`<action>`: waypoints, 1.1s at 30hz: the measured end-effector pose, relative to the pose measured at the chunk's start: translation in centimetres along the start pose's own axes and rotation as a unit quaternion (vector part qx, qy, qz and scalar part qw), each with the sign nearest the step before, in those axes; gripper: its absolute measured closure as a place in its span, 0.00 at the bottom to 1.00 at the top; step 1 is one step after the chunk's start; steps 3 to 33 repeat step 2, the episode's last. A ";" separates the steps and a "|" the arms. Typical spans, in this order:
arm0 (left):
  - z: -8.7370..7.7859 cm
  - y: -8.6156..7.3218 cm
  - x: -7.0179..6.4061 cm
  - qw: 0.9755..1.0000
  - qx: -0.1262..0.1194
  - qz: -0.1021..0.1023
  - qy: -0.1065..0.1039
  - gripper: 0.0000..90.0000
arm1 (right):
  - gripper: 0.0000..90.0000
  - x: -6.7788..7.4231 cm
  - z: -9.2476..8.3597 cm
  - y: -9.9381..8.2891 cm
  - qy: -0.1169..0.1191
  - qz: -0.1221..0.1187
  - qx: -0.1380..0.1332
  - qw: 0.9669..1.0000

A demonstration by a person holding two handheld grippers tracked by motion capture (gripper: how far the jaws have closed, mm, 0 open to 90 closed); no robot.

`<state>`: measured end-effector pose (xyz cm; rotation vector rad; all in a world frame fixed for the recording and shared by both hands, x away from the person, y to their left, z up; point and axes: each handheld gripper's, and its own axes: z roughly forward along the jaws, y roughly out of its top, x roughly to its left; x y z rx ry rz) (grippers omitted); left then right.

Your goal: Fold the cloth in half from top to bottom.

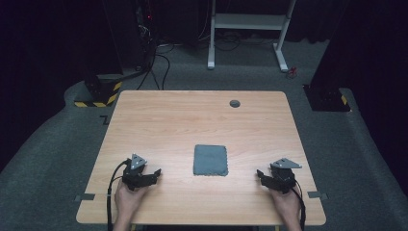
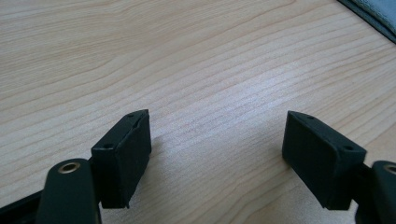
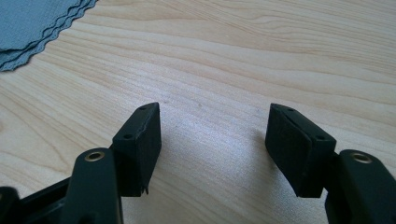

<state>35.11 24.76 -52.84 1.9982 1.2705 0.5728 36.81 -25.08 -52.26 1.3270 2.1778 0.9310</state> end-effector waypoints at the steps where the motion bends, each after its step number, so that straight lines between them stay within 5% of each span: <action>1: 0.0 0.0 0.0 1.000 0.000 0.000 0.000 0.27 | 0.40 0.0 0.0 0.0 0.000 0.000 0.000 1.000; 33: 0.0 0.0 0.0 1.000 0.000 0.000 0.000 0.27 | 0.40 0.0 0.0 0.0 0.000 0.000 0.000 1.000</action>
